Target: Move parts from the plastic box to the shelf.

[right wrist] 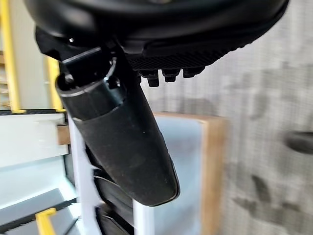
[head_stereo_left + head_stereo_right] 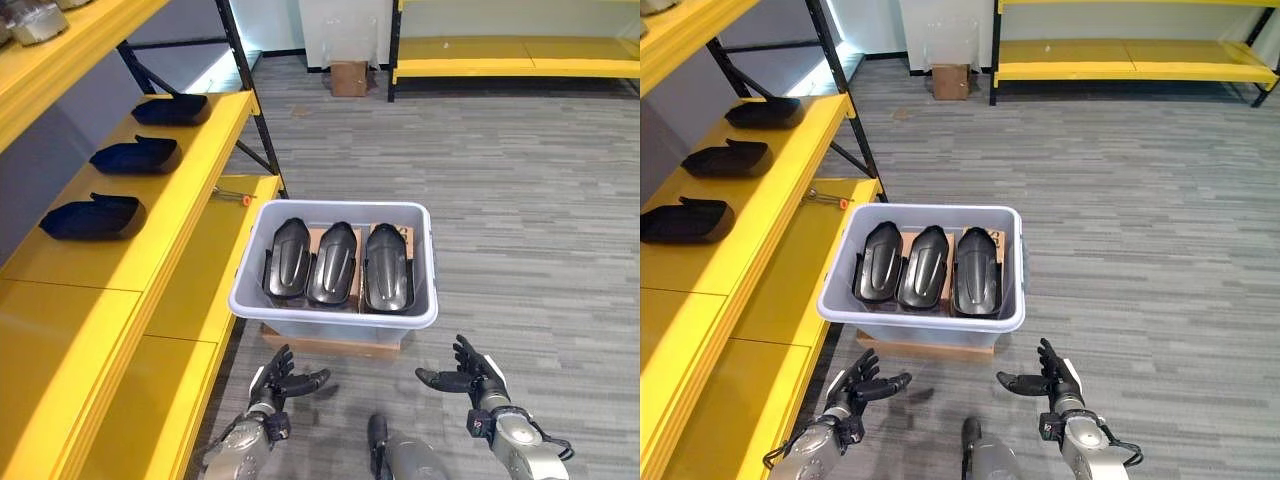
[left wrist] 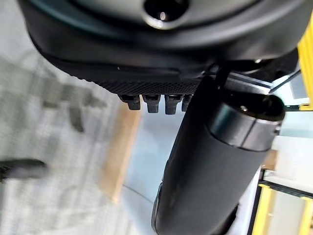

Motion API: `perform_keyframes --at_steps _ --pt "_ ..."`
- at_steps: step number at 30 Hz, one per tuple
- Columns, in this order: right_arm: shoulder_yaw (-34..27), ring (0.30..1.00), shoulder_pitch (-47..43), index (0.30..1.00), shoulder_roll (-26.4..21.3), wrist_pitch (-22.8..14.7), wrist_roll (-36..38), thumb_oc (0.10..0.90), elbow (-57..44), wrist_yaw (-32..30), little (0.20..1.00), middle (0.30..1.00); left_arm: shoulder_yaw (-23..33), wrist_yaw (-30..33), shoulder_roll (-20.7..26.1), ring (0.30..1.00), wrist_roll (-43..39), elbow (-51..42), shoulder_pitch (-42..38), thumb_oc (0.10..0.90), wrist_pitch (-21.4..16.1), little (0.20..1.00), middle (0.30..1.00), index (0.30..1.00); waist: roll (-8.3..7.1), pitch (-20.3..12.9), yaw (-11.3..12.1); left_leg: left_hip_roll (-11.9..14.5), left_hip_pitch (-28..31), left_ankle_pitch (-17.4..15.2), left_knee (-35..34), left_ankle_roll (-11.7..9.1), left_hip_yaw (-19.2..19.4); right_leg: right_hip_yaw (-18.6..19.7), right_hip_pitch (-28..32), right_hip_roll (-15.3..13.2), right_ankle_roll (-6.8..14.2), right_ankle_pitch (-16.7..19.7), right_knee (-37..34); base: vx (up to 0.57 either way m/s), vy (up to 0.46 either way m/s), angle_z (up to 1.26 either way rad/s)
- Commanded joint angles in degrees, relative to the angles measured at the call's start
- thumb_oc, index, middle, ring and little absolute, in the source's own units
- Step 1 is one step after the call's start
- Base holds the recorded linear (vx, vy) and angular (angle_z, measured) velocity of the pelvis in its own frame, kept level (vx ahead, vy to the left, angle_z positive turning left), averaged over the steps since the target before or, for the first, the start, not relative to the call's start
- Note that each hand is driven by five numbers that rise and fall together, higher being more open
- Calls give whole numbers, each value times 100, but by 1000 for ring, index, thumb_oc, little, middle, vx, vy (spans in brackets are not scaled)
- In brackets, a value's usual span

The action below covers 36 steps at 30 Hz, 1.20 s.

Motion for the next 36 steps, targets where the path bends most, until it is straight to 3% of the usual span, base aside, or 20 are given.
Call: perform_keyframes --at_steps 1,2,3,5,6,7,8,9,10,11,12,13,15,16,25,33,36 --pt "-21 1000 217 1000 -47 -358 71 900 -455 -44 1000 1000 158 13 308 1000 -251 -468 -86 900 -387 1000 1000 1000 -265 -140 40 -222 -121 1853 394 241 276 328 101 -193 379 -126 -439 234 -260 -21" --pt "-33 1000 239 1000 -67 -347 85 900 -469 -91 1000 1000 158 25 306 1000 -270 -503 -47 900 -371 1000 1000 1000 -376 -27 145 -250 -518 1669 872 369 340 431 309 -194 295 -201 -497 243 -207 -8" --pt "-41 1000 236 1000 -71 -340 82 900 -477 -120 1000 1000 151 47 297 1000 -262 -496 -36 900 -353 1000 1000 1000 -411 24 225 -360 -808 1381 854 424 406 474 452 -217 312 -235 -541 236 -128 -3" --pt "-46 1000 233 1000 -67 -337 94 900 -466 -142 1000 1000 150 56 292 1000 -263 -503 -12 900 -343 1000 1000 1000 -440 30 275 -468 -1064 1219 706 469 465 505 550 -245 347 -238 -600 162 -8 -23" --pt "-30 1000 225 1000 -67 -336 85 900 -491 -146 1000 1000 169 79 293 1000 -293 -552 34 900 -344 1000 1000 1000 -474 32 369 -495 -1429 951 76 538 505 541 671 -282 428 -304 -643 216 35 -18" --pt "-43 1000 251 1000 -58 -343 69 900 -503 -146 1000 1000 172 68 296 1000 -290 -577 56 900 -338 1000 1000 1000 -501 6 359 -240 -1464 975 -342 516 615 514 718 -327 470 -358 -637 221 35 -7" --pt "-42 1000 255 1000 -58 -342 68 900 -504 -146 1000 1000 171 68 297 1000 -290 -579 61 900 -337 1000 1000 1000 -506 18 367 -243 -1432 973 -359 515 626 523 736 -330 471 -367 -634 254 102 -8" --pt "-26 1000 319 1000 -60 -355 -37 900 -557 -150 1000 1000 139 55 311 1000 -251 -562 90 900 -352 1000 1000 1000 -517 27 425 42 -1361 1099 -1437 456 633 548 853 -365 537 -486 -587 259 135 -13" --pt "3 1000 316 1000 -75 -356 -112 900 -558 -165 1000 1000 148 73 306 1000 -246 -563 110 900 -356 1000 1000 1000 -485 39 484 79 -1344 1215 -1888 397 433 606 951 -349 578 -559 -571 254 134 -11" --pt "3 1000 315 1000 -75 -356 -113 900 -558 -165 1000 1000 148 73 306 1000 -246 -563 109 900 -356 1000 1000 1000 -486 32 482 76 -1344 1233 -1910 397 433 604 944 -350 577 -551 -576 164 100 -12" --pt "2 1000 307 1000 -66 -345 -118 900 -527 -163 1000 1000 156 70 297 1000 -254 -562 124 900 -357 1000 1000 1000 -429 -1 499 180 -1339 1405 -2275 320 328 656 1006 -326 608 -604 -578 261 181 -36" --pt "-18 1000 335 1000 -43 -325 -83 900 -471 -161 1000 1000 139 69 293 1000 -215 -505 98 900 -341 1000 1000 1000 -335 -39 470 384 -1301 1821 -2813 149 582 631 1188 -349 661 -688 -575 334 263 -33" --pt "18 1000 435 1000 50 -286 -111 900 -490 -107 1000 1000 127 85 280 1000 -247 -471 150 900 -368 1000 1000 1000 -265 -129 477 318 -1026 1647 -3068 199 503 691 1267 -409 760 -765 -536 261 243 -37" --pt "17 1000 422 1000 68 -292 -112 900 -460 -95 1000 1000 103 71 288 1000 -244 -475 131 900 -379 1000 1000 1000 -238 -175 459 258 -966 1715 -3222 143 560 663 1290 -461 811 -737 -540 200 203 -42" --pt "-53 1000 398 1000 249 -248 -113 900 -563 -71 1000 1000 11 100 490 1000 -217 -647 -87 900 -371 1000 1000 1000 -329 -436 382 -132 -810 1097 -2827 427 1069 745 1383 -1035 1192 -465 -704 147 175 -5" --pt "-60 1000 358 1000 309 -203 -192 900 -582 -73 1000 1000 54 124 540 1000 -199 -670 -96 900 -347 1000 1000 1000 -390 -432 371 -282 -759 850 -2730 589 1270 849 1233 -1241 1379 -205 -586 65 101 -19" --pt "-57 1000 336 1000 303 -217 -252 900 -672 -58 1000 1000 65 117 601 1000 -164 -733 -82 900 -347 1000 1000 1000 -389 -440 395 -428 -704 753 -2787 705 1348 809 1129 -1413 1512 105 -480 69 134 -9"
